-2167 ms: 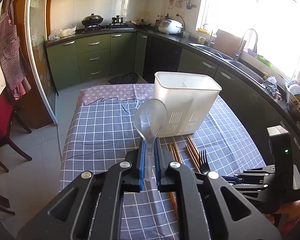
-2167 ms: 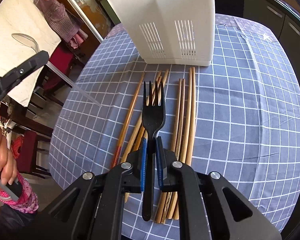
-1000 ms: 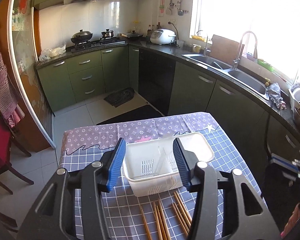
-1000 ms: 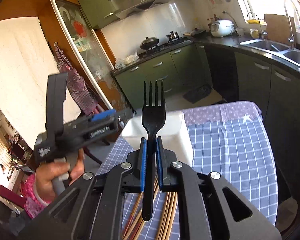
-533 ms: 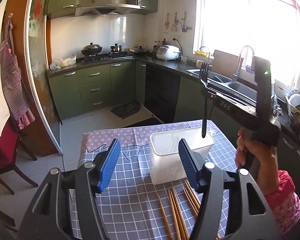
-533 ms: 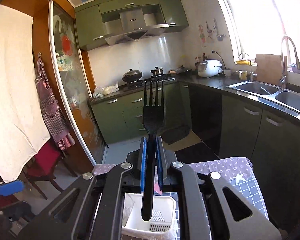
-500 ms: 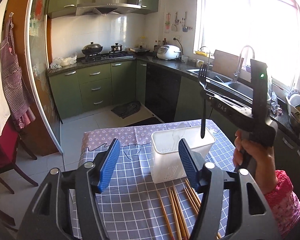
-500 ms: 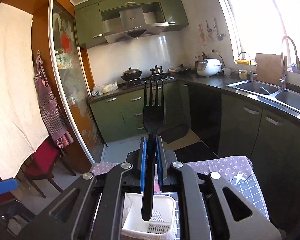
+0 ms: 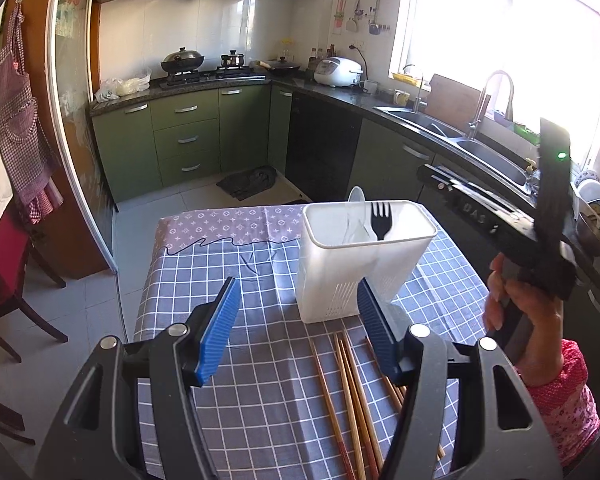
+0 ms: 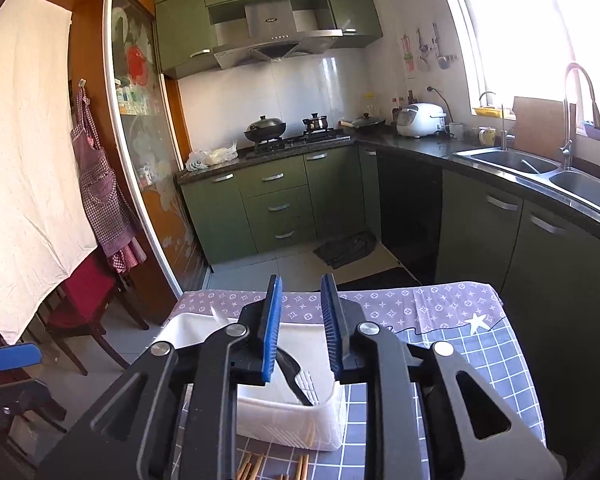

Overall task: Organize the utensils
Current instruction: 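Drop the spoon and fork into the white holder with both tools, then grasp a wooden chopstick with the left tool while the right tool approaches chopsticks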

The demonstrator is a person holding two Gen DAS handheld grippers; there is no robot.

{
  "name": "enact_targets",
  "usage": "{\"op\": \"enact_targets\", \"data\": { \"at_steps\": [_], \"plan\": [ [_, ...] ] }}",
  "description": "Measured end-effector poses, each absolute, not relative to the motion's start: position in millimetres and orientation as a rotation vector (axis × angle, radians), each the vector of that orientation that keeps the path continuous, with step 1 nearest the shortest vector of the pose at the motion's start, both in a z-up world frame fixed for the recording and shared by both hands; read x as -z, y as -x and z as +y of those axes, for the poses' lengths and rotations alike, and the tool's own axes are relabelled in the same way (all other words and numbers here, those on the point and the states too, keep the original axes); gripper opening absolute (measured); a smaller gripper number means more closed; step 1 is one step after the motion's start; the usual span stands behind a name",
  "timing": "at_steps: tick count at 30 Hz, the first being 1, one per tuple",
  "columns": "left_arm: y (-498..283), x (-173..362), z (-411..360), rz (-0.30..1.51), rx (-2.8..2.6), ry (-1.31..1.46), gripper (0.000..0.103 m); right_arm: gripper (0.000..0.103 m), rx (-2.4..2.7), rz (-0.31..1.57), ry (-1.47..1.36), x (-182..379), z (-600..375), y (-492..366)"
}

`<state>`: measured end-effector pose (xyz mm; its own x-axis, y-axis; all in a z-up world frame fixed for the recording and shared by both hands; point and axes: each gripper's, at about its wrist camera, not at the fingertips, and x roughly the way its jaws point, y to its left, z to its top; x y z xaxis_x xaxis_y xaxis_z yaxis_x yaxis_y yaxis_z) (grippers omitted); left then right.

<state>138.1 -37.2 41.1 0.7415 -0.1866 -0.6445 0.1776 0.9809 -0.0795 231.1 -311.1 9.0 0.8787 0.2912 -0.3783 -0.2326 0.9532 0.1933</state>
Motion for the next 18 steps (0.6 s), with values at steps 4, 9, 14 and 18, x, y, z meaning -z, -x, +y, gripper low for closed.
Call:
{"op": "enact_targets", "data": {
  "at_steps": [4,9,14,18],
  "plan": [
    [-137.3,-22.0,-39.8,0.782,0.205,0.022,0.058,0.021,-0.244,0.437,-0.147,-14.6,-332.2,-184.8],
    [-149.4,19.8,-52.7,0.949,0.218,0.023,0.058,0.027,-0.208,0.6,-0.123,21.3,-362.3,-149.8],
    [-173.2,71.4,-63.7,1.121,0.203,0.031,0.058,0.036,-0.168,0.749,-0.126,70.8,-393.2,-136.1],
    [-187.5,101.9,-71.2,1.212,0.178,0.02,0.05,0.036,-0.161,0.808,-0.157,94.6,-411.7,-133.1]
  ]
}}
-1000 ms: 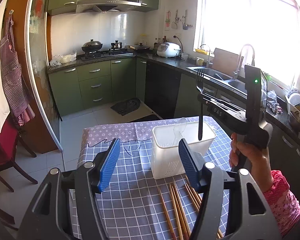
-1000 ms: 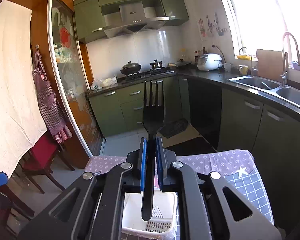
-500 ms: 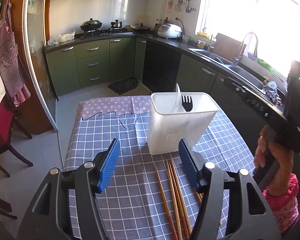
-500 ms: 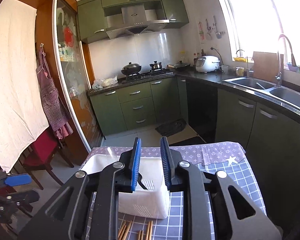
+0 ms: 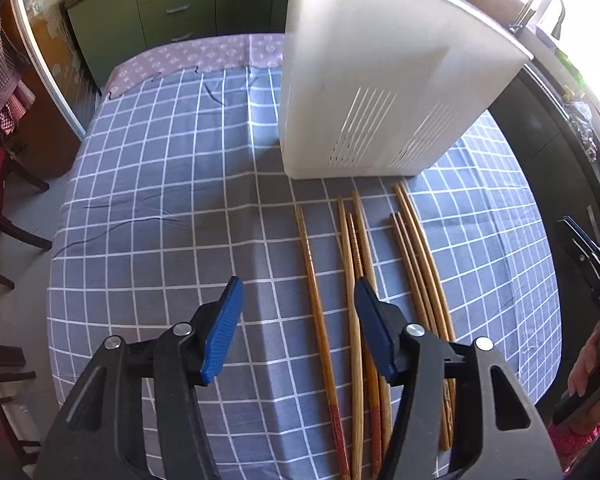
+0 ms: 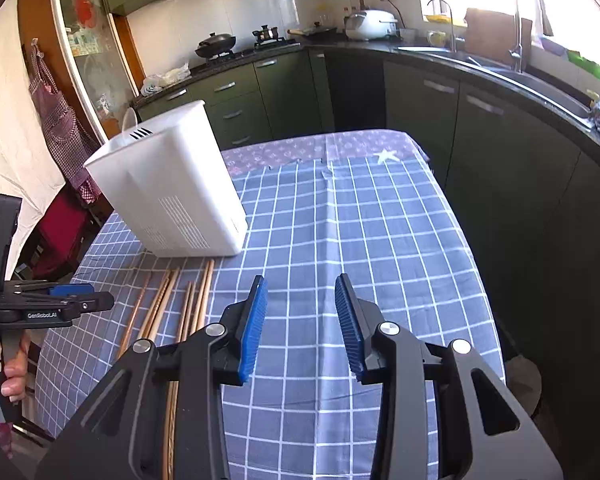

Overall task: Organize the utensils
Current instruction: 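Grasp a wooden chopstick with the left tool while the right tool approaches chopsticks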

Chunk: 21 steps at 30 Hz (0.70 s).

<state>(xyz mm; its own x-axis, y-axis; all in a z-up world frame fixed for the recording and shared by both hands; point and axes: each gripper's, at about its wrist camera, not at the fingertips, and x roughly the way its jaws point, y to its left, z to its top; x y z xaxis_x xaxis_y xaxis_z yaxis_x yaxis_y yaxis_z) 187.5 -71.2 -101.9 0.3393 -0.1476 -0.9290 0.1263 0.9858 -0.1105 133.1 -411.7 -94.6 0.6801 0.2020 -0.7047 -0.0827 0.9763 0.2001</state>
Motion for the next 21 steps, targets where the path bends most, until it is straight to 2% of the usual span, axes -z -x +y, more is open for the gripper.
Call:
{"op": "enact_targets", "data": {
  "at_steps": [3,6,10,16,21],
  "plan": [
    [-193.4,116.0,-76.7,1.256,0.159,0.015,0.036,0.036,-0.172,0.823,-0.165,99.3,-415.7,-134.5],
    [-193.9,121.6,-81.4,1.274,0.163,0.014,0.033,0.036,-0.184,0.823,-0.159,99.5,-412.4,-133.5],
    [-194.5,124.8,-87.2,1.29,0.154,-0.003,0.019,0.036,-0.202,0.826,-0.165,95.5,-406.9,-137.2],
    [-192.5,125.8,-97.3,1.289,0.124,-0.042,0.009,0.039,-0.22,0.83,-0.165,93.8,-402.5,-139.0],
    [-188.4,126.4,-104.1,1.281,0.136,-0.036,0.006,0.039,-0.243,0.853,-0.145,96.0,-393.8,-141.3]
  ]
}}
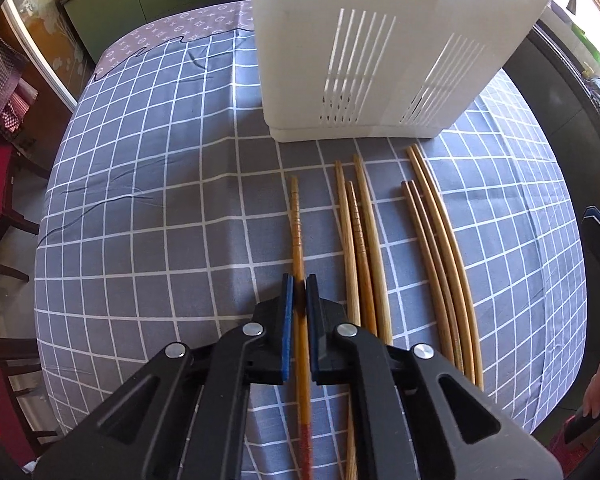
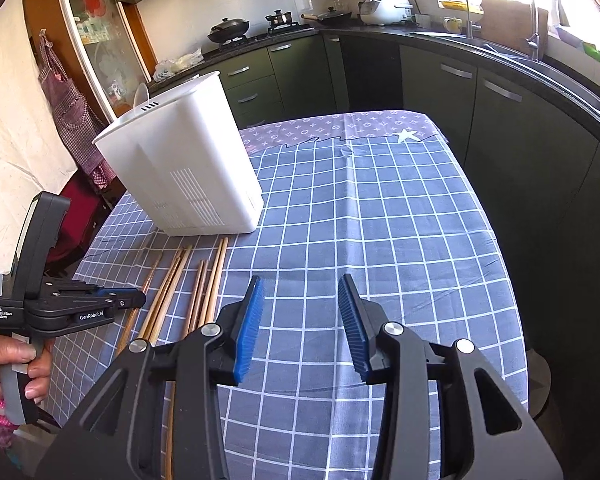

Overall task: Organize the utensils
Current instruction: 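Grasp a wooden chopstick with the left tool while the right tool approaches chopsticks, then lift the chopstick upright with the left tool while the right tool grasps another chopstick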

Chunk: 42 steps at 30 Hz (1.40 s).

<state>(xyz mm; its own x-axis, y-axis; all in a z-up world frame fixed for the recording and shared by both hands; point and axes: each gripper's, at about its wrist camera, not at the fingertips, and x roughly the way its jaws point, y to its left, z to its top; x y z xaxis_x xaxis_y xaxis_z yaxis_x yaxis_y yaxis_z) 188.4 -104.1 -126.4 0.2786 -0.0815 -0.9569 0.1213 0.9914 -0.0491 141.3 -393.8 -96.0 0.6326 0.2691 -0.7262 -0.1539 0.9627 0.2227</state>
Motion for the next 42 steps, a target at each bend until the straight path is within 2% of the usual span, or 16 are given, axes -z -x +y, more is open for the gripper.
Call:
{"op": "enact_targets", "data": {
  "at_steps": [4,12,14,15,17,42],
  "plan": [
    [-182.5,108.6,-86.4,1.225,0.137,-0.012,0.006,0.039,-0.282,0.899,-0.133,101.7,-383.1,-146.7],
    [-144.5,33.1,-62.3,0.951,0.141,-0.007,0.006,0.039,-0.405,1.023,-0.136,124.0,-346.9,-172.1],
    [-135.2,20.0,-58.4,0.9,0.141,-0.01,0.006,0.035,-0.414,1.053,-0.123,130.8,-338.0,-180.0],
    [-132.2,14.2,-58.2,0.88,0.142,-0.014,0.006,0.029,-0.422,1.071,-0.118,134.0,-333.9,-184.2],
    [-125.8,7.1,-57.8,0.851,0.147,-0.022,0.006,0.028,-0.434,1.104,-0.125,140.1,-328.3,-192.5],
    [-117.0,5.1,-52.8,0.833,0.196,-0.015,0.006,0.021,-0.334,1.165,0.031,153.3,-294.0,-212.1]
  ]
}}
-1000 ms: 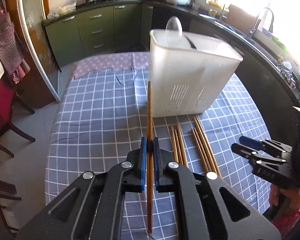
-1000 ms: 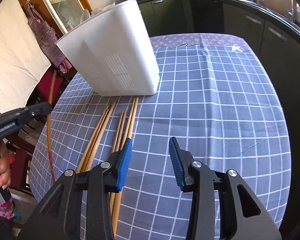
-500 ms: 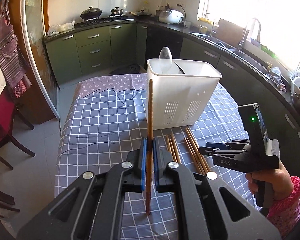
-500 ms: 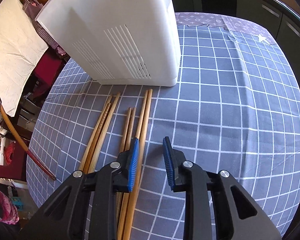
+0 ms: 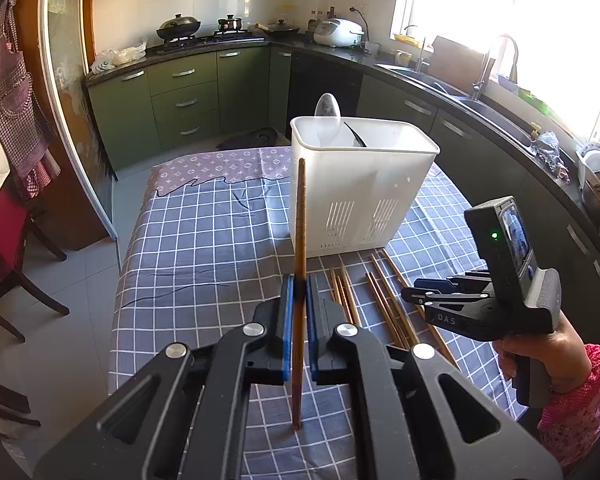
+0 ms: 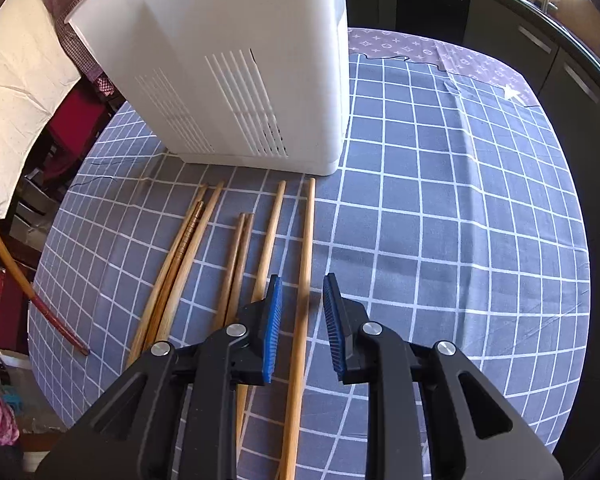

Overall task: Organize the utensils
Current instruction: 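Lift the chopstick upright with the left tool while the right tool grasps another chopstick, then lower both held chopsticks into the white holder and open both tools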

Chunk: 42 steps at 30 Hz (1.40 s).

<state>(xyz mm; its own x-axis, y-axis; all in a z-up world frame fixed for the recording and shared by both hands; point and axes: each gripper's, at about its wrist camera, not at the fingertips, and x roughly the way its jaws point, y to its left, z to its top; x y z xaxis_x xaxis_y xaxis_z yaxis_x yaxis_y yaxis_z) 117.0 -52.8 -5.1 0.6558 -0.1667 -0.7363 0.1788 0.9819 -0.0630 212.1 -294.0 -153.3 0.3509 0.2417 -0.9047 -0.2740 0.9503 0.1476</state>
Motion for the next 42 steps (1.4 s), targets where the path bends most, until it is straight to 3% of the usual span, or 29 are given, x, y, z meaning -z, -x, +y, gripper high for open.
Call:
{"op": "enact_targets", "data": {
  "at_steps": [5,7,9,14,27,42],
  "plan": [
    [-116.2,5.6,-51.7,0.833,0.196,-0.019,0.006,0.019,-0.304,1.158,0.087,155.6,-281.3,-218.3],
    [-115.8,5.5,-51.8,0.831,0.2,-0.02,0.006,0.008,-0.295,1.157,0.109,155.7,-282.2,-218.1],
    [-115.8,5.9,-51.8,0.83,0.201,-0.022,0.006,0.007,-0.308,1.169,0.085,156.6,-284.4,-219.1],
    [-116.2,5.7,-50.9,0.83,0.204,-0.022,0.006,0.007,-0.337,1.1,0.028,136.6,-303.3,-199.2],
    [-100.5,-8.9,-51.7,0.785,0.213,-0.044,0.006,0.007,-0.377,0.74,-0.059,16.4,-364.6,-117.8],
    [-91.2,-24.7,-55.0,0.75,0.209,-0.066,0.006,0.007,-0.393,0.705,-0.057,8.3,-366.3,-104.9]
  ]
}}
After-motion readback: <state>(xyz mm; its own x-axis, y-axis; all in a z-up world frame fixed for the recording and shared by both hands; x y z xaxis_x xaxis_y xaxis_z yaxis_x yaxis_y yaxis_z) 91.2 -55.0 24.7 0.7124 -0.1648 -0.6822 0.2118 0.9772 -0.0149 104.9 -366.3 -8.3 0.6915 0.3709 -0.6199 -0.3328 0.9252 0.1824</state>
